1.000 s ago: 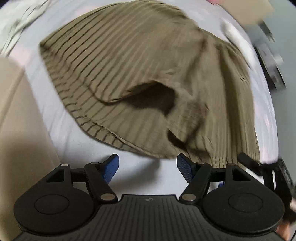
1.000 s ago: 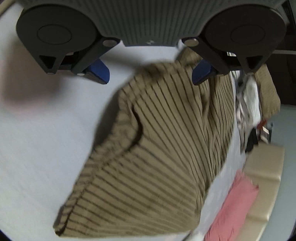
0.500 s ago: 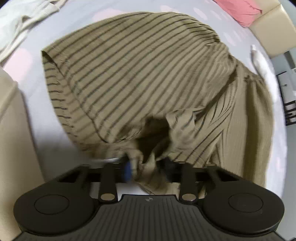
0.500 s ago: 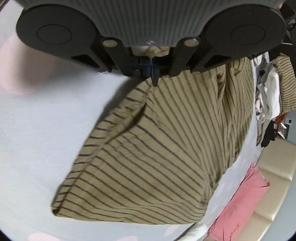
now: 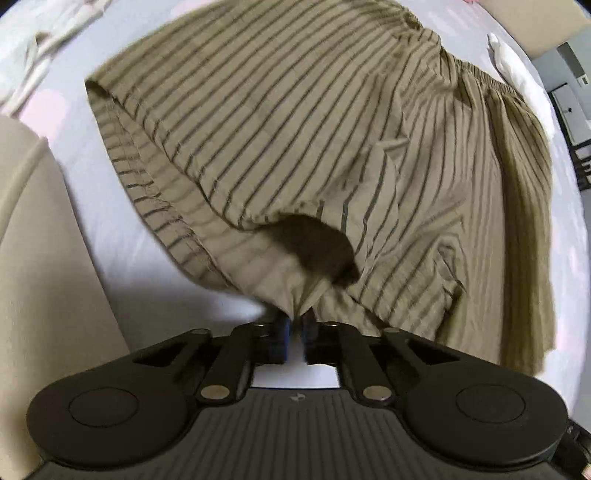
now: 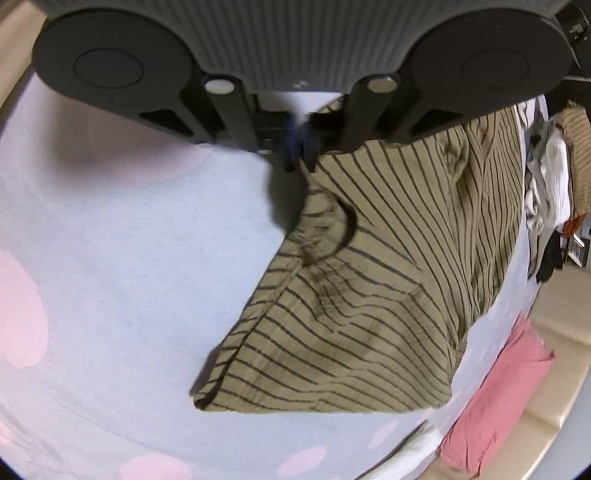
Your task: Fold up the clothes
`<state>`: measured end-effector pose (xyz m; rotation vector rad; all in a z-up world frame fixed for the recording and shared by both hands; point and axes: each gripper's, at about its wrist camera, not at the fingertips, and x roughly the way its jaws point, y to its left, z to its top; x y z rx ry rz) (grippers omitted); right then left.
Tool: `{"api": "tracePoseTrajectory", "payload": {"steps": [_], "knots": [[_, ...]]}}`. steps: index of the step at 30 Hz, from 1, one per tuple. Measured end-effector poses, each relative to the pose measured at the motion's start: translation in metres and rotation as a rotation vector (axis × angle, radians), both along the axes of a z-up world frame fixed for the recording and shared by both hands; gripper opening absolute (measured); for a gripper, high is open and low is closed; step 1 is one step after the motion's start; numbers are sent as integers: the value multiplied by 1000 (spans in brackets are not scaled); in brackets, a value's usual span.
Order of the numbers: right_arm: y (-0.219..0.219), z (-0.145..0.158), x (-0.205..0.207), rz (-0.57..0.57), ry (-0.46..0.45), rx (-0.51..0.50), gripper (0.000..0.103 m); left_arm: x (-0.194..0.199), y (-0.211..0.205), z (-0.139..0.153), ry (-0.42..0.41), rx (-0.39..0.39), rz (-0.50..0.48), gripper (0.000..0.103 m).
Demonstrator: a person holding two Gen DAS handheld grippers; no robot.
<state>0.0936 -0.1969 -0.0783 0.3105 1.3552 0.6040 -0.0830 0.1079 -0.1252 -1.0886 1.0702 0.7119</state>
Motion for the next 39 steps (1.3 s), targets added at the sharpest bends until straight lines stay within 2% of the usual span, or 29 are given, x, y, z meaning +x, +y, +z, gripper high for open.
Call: {"api": "tracePoseTrajectory", "payload": {"steps": [1, 2, 3, 7, 10, 12, 15, 18, 20, 23, 25, 27, 29, 32, 35, 39], "knots": [[-5, 1, 4, -18, 22, 43, 64, -1, 2, 1, -12, -47, -18, 45], [-10, 2, 8, -36, 45, 85, 74, -3, 2, 4, -26, -73, -45, 61], [-15, 4, 12, -56, 64, 125, 82, -4, 1, 10, -40, -85, -79, 61], [-51, 18, 36, -165, -4, 140, 83, 3, -2, 47, -62, 25, -270, 62], [-67, 14, 58, -190, -18, 130, 84, 27, 4, 82, -116, 136, -454, 62], [-72, 8, 69, -184, -8, 136, 84, 53, 15, 106, -183, 263, -563, 64], [-60, 5, 77, -131, -45, 128, 84, 103, 28, 135, -236, 456, -750, 67], [-41, 2, 82, -65, -92, 81, 84, 158, 22, 153, -260, 665, -992, 69], [-32, 0, 84, -41, -114, 70, 85, 195, 12, 157, -267, 789, -1168, 70], [-32, -3, 90, -65, -105, 115, 87, 243, -12, 154, -256, 955, -1452, 70], [-29, -6, 93, -77, -100, 132, 87, 270, -33, 138, -229, 1039, -1638, 70], [-24, -7, 94, -72, -110, 144, 88, 292, -54, 120, -167, 1086, -1816, 70], [-21, -7, 95, -65, -122, 155, 91, 317, -67, 98, -87, 1072, -1979, 70], [-19, -9, 97, -56, -135, 184, 94, 355, -86, 73, 18, 969, -2161, 66], [-18, -12, 100, -41, -141, 217, 94, 385, -105, 57, 59, 861, -2256, 66], [-23, -19, 108, -72, -108, 291, 94, 413, -122, 30, 167, 703, -2384, 65]]}}
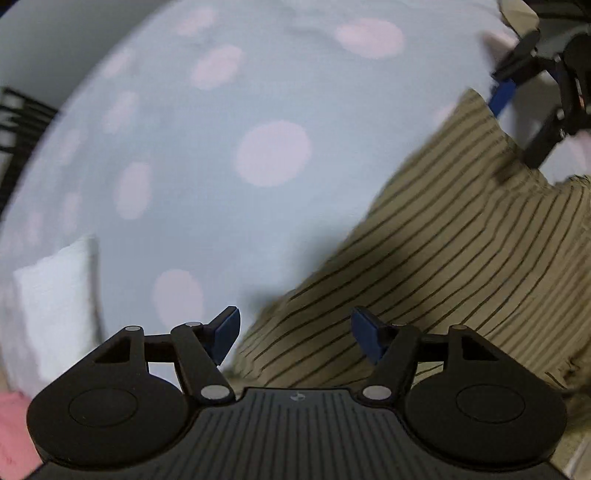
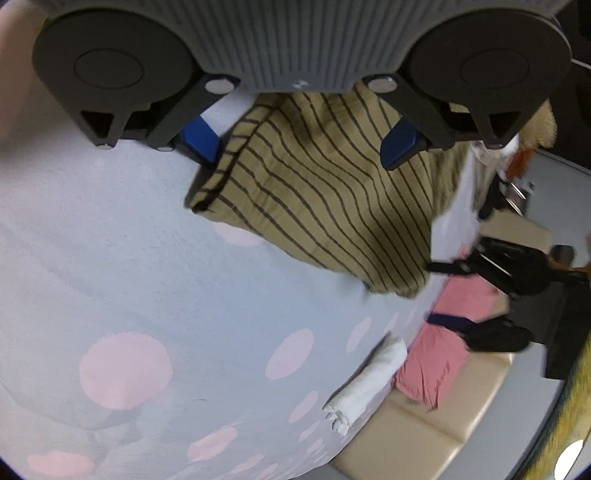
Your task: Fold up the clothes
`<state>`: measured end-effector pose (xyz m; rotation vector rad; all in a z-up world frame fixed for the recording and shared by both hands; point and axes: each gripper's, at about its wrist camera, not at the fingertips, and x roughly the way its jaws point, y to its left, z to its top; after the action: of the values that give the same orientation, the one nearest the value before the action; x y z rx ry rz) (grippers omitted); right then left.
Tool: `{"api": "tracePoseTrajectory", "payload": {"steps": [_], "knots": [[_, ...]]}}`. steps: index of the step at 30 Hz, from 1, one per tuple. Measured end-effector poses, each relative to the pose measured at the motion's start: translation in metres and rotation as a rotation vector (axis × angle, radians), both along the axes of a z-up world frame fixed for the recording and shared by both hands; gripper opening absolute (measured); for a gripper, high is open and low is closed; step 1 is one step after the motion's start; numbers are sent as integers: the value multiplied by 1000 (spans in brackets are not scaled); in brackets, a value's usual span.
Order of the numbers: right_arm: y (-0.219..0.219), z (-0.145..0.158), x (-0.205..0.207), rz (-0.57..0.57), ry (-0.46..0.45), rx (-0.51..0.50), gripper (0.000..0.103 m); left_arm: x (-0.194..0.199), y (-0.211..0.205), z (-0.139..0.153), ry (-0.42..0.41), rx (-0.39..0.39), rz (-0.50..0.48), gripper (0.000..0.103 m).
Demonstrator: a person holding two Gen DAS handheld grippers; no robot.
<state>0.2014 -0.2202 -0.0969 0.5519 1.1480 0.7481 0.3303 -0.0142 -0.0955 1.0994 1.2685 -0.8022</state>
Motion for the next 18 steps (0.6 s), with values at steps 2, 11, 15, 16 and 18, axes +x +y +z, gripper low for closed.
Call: {"api": "tracePoseTrajectory", "payload": {"steps": [2, 11, 15, 16, 18], "knots": [[-2, -3, 3, -10, 12, 34, 94, 9, -6, -15, 79, 29, -27, 50], [17, 1, -1, 48, -93, 25, 92, 43, -16, -63, 158, 121, -34, 48], [15, -2, 3, 13, -89, 21, 65, 54, -22, -74, 177, 144, -34, 48], [15, -3, 4, 6, -84, 19, 60, 55, -24, -76, 181, 147, -42, 48], [16, -4, 6, -1, -76, 22, 60, 56, -28, -80, 185, 154, -64, 48]]}}
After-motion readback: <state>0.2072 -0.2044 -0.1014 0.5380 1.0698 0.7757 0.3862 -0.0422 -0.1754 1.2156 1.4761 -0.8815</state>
